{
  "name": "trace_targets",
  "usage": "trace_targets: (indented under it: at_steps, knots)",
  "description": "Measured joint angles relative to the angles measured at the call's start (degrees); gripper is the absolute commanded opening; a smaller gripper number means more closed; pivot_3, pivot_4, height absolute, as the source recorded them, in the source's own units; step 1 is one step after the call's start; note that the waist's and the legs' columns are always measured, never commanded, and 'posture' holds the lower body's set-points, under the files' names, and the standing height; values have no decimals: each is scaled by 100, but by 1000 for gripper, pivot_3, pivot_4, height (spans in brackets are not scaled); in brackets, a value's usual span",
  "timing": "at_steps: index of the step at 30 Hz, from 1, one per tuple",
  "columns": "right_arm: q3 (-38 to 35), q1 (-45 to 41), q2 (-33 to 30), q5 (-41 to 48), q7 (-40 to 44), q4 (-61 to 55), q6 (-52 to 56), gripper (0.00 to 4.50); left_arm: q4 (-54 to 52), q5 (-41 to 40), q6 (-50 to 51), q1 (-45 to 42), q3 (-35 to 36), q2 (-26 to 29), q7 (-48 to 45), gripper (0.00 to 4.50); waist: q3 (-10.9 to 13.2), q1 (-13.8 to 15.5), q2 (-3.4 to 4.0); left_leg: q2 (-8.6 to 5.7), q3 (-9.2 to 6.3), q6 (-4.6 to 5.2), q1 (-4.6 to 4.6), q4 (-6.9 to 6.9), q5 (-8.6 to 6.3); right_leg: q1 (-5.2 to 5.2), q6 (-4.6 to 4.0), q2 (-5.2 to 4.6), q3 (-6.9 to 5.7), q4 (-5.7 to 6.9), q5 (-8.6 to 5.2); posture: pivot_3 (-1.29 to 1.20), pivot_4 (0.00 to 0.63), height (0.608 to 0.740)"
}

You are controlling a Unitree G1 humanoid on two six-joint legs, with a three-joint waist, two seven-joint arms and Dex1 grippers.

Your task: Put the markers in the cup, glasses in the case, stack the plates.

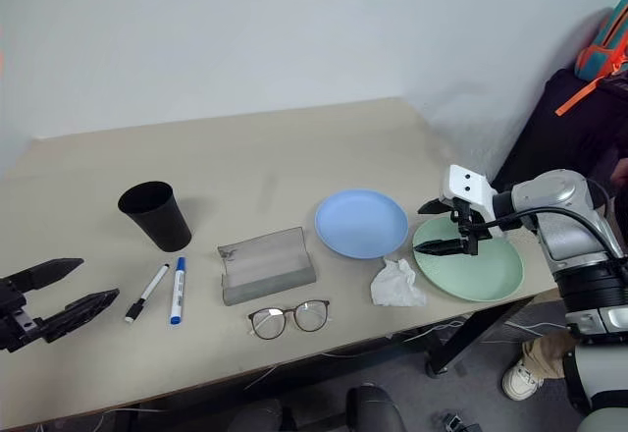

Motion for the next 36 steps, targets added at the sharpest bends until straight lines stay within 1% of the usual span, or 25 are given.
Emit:
trace_targets:
  at_steps: [5,8,13,19,23,31,36]
  knots:
    - [-6,169,21,5,-33,-113,97,4182,-2,-274,215,-176,1,-42,164,4486,-1,1,-1,0,2,-1,0,-1,0,3,0,2,-6,-1,0,0,0,738]
    - [-6,221,57,17,-52,-138,193,4182,57,-284,292,-156,31,83,94,4486,0,-3,0,-1,2,0,0,-1,0,0,0,1,-2,-1,0,0,0,738]
    - [-6,192,68,3,-100,9,102,4182,179,-292,410,-461,34,259,157,4486,0,-3,0,0,2,0,2,0,0,2,0,1,-3,-1,0,0,0,738]
    - [-46,231,57,-11,-265,167,-20,4182,247,-246,407,-647,-252,334,70,4486,-1,-3,-1,0,15,-1,0,-3,0,-1,0,4,-2,1,0,0,0,738]
    - [-129,524,-46,-17,-427,-71,83,4182,445,-122,211,-820,-381,497,-89,4486,-1,5,1,-2,14,-2,0,-8,-1,0,0,3,-2,-1,0,0,0,738]
    - [-309,1173,-350,13,-635,-705,459,4182,549,74,-75,-1019,-789,497,-213,4486,-1,-2,-1,1,24,-1,3,-6,-3,-1,0,1,1,-2,0,0,0,738]
    - [-397,1557,-421,31,-821,-1102,618,4182,659,247,-374,-1091,-1083,426,-262,4486,-1,2,0,4,30,-1,4,-5,-3,-1,0,0,0,-4,0,0,0,738]
